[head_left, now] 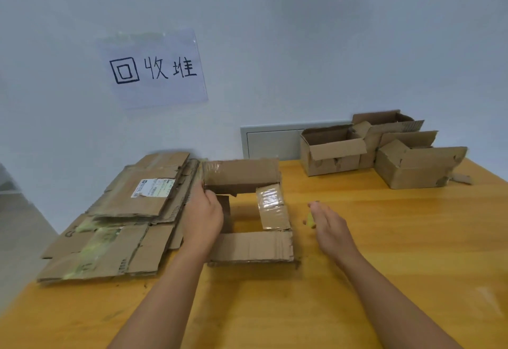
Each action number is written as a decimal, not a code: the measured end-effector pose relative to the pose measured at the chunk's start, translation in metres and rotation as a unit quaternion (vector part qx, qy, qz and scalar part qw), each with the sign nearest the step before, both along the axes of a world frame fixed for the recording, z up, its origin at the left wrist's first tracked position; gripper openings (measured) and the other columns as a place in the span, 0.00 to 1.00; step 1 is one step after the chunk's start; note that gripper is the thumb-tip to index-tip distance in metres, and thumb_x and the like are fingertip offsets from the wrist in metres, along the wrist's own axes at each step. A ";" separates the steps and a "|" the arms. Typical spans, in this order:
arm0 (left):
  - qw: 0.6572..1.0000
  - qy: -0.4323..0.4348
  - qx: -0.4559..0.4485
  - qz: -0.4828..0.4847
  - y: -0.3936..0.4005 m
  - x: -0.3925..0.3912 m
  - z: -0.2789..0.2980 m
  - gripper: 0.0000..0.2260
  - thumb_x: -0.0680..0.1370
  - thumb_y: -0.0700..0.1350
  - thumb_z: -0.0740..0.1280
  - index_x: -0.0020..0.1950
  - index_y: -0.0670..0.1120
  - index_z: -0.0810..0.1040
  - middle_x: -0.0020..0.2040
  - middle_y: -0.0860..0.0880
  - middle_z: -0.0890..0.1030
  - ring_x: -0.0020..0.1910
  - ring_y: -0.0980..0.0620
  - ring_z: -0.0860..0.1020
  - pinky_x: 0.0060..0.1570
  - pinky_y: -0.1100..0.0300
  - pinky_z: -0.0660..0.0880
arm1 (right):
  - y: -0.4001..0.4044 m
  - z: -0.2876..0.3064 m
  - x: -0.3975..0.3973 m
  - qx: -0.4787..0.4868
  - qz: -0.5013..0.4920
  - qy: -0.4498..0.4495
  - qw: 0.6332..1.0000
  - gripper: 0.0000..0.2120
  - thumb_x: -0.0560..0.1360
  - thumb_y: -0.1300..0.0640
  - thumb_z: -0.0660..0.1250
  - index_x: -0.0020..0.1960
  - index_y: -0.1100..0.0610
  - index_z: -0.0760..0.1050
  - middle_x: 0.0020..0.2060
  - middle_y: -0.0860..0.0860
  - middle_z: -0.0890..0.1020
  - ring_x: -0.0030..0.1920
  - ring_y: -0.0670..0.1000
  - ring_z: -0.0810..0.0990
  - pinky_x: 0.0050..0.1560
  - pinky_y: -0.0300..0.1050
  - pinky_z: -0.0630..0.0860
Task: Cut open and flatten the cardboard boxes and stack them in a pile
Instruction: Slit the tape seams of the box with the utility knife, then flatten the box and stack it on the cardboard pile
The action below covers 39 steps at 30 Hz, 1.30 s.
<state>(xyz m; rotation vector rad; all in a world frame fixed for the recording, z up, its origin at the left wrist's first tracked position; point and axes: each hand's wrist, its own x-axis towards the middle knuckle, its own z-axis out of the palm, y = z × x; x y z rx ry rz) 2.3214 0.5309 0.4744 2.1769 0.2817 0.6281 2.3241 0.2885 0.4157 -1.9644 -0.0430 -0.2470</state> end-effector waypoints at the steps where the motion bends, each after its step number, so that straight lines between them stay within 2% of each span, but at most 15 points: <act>1: 1.000 0.002 -0.022 0.009 0.000 -0.003 0.003 0.16 0.85 0.46 0.52 0.72 0.48 0.68 0.62 0.49 0.77 0.61 0.48 0.75 0.51 0.57 0.70 | -0.002 -0.003 -0.001 -0.062 0.004 0.034 0.997 0.20 0.83 0.46 0.53 0.66 0.54 0.75 0.60 0.53 0.80 0.59 0.53 0.77 0.55 0.44 0.70; 4: 0.998 0.015 -0.065 0.023 0.000 -0.009 0.006 0.21 0.86 0.48 0.50 0.79 0.47 0.59 0.75 0.47 0.68 0.74 0.46 0.65 0.69 0.50 0.64 | -0.011 -0.015 -0.007 -0.238 0.047 0.133 0.961 0.19 0.84 0.54 0.55 0.75 0.50 0.65 0.58 0.54 0.81 0.55 0.54 0.78 0.51 0.46 0.74; 6: 0.997 0.002 -0.072 0.015 -0.001 -0.013 0.004 0.22 0.86 0.48 0.50 0.80 0.47 0.57 0.77 0.47 0.65 0.76 0.46 0.62 0.72 0.50 0.60 | -0.014 -0.017 -0.013 -0.322 0.050 0.164 0.931 0.20 0.84 0.51 0.56 0.75 0.46 0.62 0.48 0.53 0.80 0.46 0.54 0.77 0.40 0.47 0.72; 9: 0.997 -0.022 -0.072 0.003 -0.002 -0.018 0.000 0.21 0.86 0.47 0.51 0.79 0.46 0.58 0.76 0.46 0.66 0.76 0.47 0.63 0.72 0.52 0.60 | -0.013 -0.010 -0.019 -0.395 -0.008 0.142 0.908 0.18 0.83 0.48 0.58 0.73 0.47 0.66 0.55 0.53 0.80 0.54 0.56 0.78 0.45 0.49 0.75; 12: 0.997 -0.048 -0.060 -0.005 -0.004 -0.025 0.000 0.21 0.86 0.46 0.51 0.79 0.46 0.59 0.74 0.48 0.69 0.73 0.50 0.65 0.65 0.61 0.60 | 0.003 0.007 -0.021 -0.328 -0.052 0.031 0.943 0.21 0.83 0.44 0.56 0.73 0.51 0.68 0.62 0.51 0.79 0.60 0.53 0.77 0.53 0.49 0.75; 16: 0.996 -0.066 -0.050 -0.024 -0.008 -0.035 0.002 0.21 0.86 0.45 0.52 0.79 0.48 0.60 0.61 0.56 0.71 0.57 0.61 0.66 0.55 0.64 0.61 | 0.046 0.031 -0.014 -0.225 0.005 0.031 0.974 0.47 0.72 0.27 0.61 0.80 0.54 0.52 0.75 0.51 0.64 0.72 0.53 0.67 0.67 0.54 0.72; 18: 0.996 -0.076 -0.048 -0.025 -0.006 -0.038 0.001 0.21 0.85 0.46 0.52 0.79 0.49 0.60 0.66 0.54 0.73 0.60 0.60 0.69 0.56 0.62 0.65 | 0.065 0.037 -0.011 -0.254 -0.013 0.038 0.966 0.51 0.71 0.27 0.63 0.80 0.53 0.46 0.76 0.52 0.62 0.72 0.56 0.67 0.64 0.54 0.74; 21: 0.993 -0.091 -0.059 -0.039 0.001 -0.041 -0.004 0.20 0.85 0.48 0.53 0.79 0.52 0.60 0.72 0.52 0.72 0.69 0.55 0.70 0.67 0.53 0.69 | 0.077 0.044 -0.004 -0.258 -0.059 0.010 0.964 0.45 0.75 0.36 0.66 0.80 0.53 0.46 0.72 0.54 0.67 0.65 0.57 0.73 0.54 0.51 0.76; 23: 0.991 -0.105 -0.050 -0.064 0.006 -0.046 -0.002 0.20 0.85 0.47 0.55 0.77 0.55 0.62 0.71 0.56 0.72 0.70 0.61 0.68 0.69 0.54 0.68 | 0.079 0.050 0.001 -0.150 -0.032 0.011 0.988 0.37 0.78 0.43 0.64 0.79 0.52 0.50 0.68 0.53 0.71 0.59 0.55 0.76 0.52 0.49 0.75; 25: 0.985 -0.115 -0.043 -0.121 0.011 -0.052 0.002 0.22 0.83 0.48 0.59 0.75 0.63 0.61 0.66 0.67 0.72 0.66 0.69 0.68 0.67 0.57 0.67 | 0.078 0.054 0.003 0.059 0.014 0.031 0.998 0.25 0.80 0.49 0.59 0.76 0.48 0.57 0.59 0.49 0.77 0.55 0.52 0.77 0.55 0.54 0.77; 28: 0.978 -0.087 0.038 -0.188 0.017 -0.063 0.001 0.21 0.77 0.53 0.60 0.68 0.70 0.65 0.59 0.77 0.70 0.62 0.77 0.65 0.67 0.54 0.61 | 0.072 0.061 0.004 0.322 0.014 0.060 0.945 0.14 0.82 0.53 0.53 0.64 0.50 0.71 0.57 0.53 0.80 0.59 0.56 0.78 0.54 0.57 0.77; 30: 0.972 -0.041 0.111 -0.202 0.012 -0.075 -0.009 0.22 0.77 0.56 0.57 0.70 0.69 0.61 0.66 0.74 0.64 0.65 0.74 0.60 0.68 0.57 0.52 | 0.066 0.066 0.002 0.434 0.001 0.064 0.899 0.14 0.82 0.53 0.55 0.60 0.57 0.76 0.55 0.58 0.82 0.54 0.55 0.80 0.50 0.53 0.75; 33: 0.948 0.011 0.186 -0.258 0.004 -0.087 -0.033 0.25 0.77 0.68 0.49 0.74 0.67 0.57 0.74 0.71 0.56 0.76 0.65 0.50 0.72 0.57 0.46 | 0.060 0.071 -0.003 0.464 0.022 0.053 0.884 0.16 0.83 0.52 0.54 0.55 0.57 0.78 0.46 0.56 0.83 0.44 0.54 0.79 0.43 0.48 0.73; 35: 0.942 0.033 0.157 -0.295 0.005 -0.088 -0.039 0.28 0.74 0.75 0.43 0.72 0.70 0.58 0.72 0.74 0.59 0.76 0.66 0.51 0.74 0.54 0.50 | 0.056 0.071 -0.003 0.466 0.028 0.047 0.883 0.18 0.84 0.52 0.52 0.52 0.57 0.78 0.44 0.56 0.83 0.43 0.55 0.80 0.43 0.50 0.76; 39: 0.975 -0.035 0.022 -0.220 0.013 -0.077 -0.022 0.19 0.77 0.68 0.56 0.67 0.68 0.67 0.62 0.73 0.71 0.64 0.70 0.66 0.68 0.46 0.67 | 0.048 0.075 -0.006 0.460 0.051 0.054 0.885 0.20 0.84 0.51 0.51 0.59 0.62 0.77 0.53 0.59 0.83 0.51 0.59 0.81 0.55 0.60 0.78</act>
